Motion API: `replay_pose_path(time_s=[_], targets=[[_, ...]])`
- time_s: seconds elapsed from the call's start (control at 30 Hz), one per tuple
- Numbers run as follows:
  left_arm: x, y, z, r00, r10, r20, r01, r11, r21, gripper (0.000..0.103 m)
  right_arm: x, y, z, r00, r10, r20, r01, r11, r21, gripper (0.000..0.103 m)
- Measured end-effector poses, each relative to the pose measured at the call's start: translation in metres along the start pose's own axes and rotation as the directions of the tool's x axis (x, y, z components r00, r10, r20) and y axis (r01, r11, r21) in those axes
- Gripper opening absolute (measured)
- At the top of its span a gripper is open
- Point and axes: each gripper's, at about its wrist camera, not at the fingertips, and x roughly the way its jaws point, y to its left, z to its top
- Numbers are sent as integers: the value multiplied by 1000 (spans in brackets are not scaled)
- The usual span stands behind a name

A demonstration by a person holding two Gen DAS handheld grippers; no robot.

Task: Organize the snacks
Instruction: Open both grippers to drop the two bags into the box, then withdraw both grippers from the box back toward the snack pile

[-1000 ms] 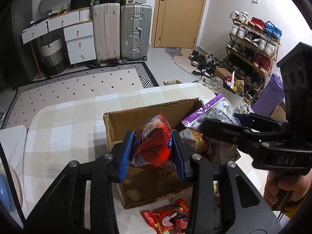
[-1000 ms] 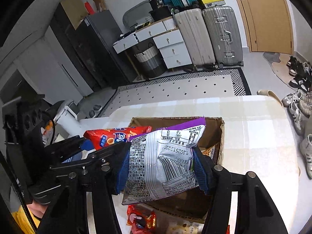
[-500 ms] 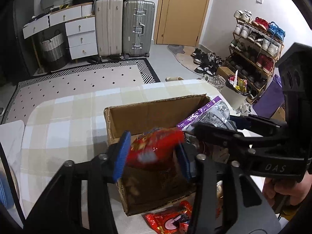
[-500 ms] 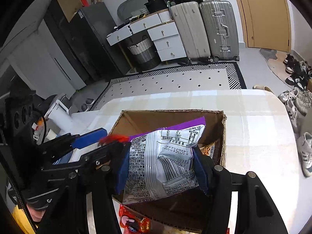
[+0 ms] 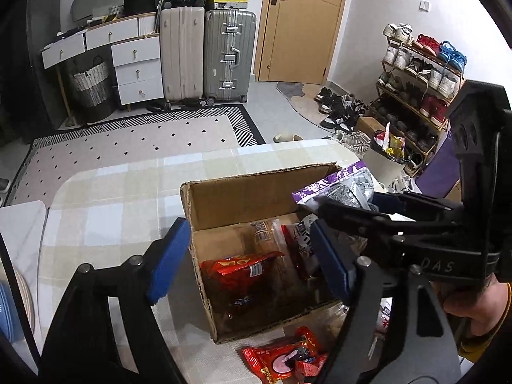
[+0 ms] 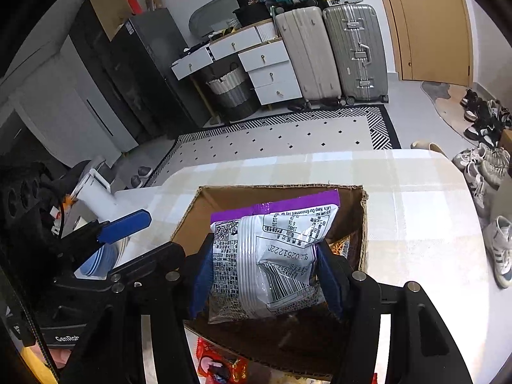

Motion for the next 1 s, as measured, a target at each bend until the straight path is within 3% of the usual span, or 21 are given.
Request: replay_pose_path(time_s=[0.2, 0.37, 0.47, 0.6, 0.77, 1.0], targets=[[-13, 3, -6, 1000, 1, 2, -1, 1000, -13, 75, 10, 2, -2, 999, -4, -35, 4, 1000, -19, 61], [-22, 2, -12, 1000, 22, -13, -22, 1000, 6, 75, 13, 4, -6, 998, -33, -62, 33, 999, 4, 79], [-33, 7, -13, 1000, 28, -1, -28, 999, -21, 75, 2, 5, -6, 999, -32, -33, 32, 999, 6, 81], [-55, 9, -17, 999, 39, 29, -38, 998, -49, 75, -23, 7, -8, 999, -44, 11, 44, 999, 2, 81], [-90, -1, -22, 997, 52, 56, -50, 998, -37, 75, -64, 7, -14, 999, -4, 50, 3, 1000, 23, 81], [-157, -39, -48, 991, 55, 124, -57, 998, 15, 80, -145, 26, -58, 985, 20, 174, -17, 1000, -16, 83]])
